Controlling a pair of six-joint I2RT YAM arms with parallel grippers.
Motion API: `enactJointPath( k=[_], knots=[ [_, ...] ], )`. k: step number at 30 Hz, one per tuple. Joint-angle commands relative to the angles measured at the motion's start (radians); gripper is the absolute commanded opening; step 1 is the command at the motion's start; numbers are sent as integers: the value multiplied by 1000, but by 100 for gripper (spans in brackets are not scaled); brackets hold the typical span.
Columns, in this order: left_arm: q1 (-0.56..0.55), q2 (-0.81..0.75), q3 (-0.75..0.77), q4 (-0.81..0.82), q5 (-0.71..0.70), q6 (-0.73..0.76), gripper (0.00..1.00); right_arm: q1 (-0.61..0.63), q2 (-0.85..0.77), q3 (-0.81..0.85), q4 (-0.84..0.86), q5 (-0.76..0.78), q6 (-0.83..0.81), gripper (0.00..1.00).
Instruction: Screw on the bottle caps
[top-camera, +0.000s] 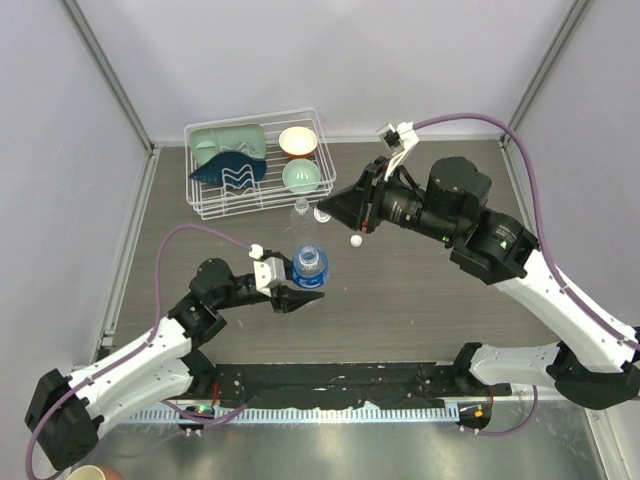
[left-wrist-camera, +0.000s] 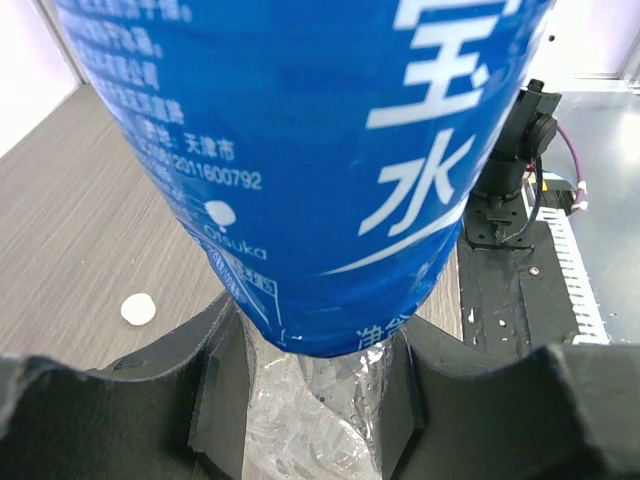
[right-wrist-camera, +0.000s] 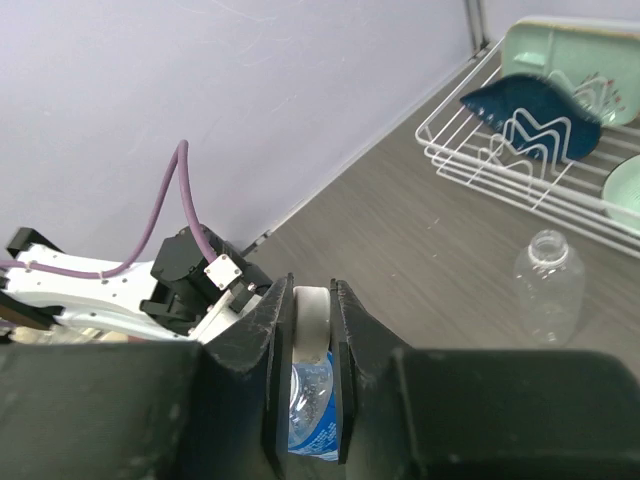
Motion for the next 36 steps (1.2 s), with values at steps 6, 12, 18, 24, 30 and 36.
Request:
enactJointPath(
  k=[6,12,18,24,30,36],
  knots=[
    [15,-21,29,35,28,37,0,-32,26,2,70,-279,238,20],
    [22,-36,17,42,4,-45,0,-32,24,-35,65,-289,260,19],
    [26,-30,28,37,7,-78,0,-31,30,-78,60,-290,250,19],
    [26,-26,26,35,16,-91,0,-32,34,-101,94,-300,255,19],
    [25,-21,26,37,16,-102,0,-32,47,-124,148,-326,276,19],
    [25,-21,28,43,17,-111,0,-32,50,-147,160,-321,269,19]
  ],
)
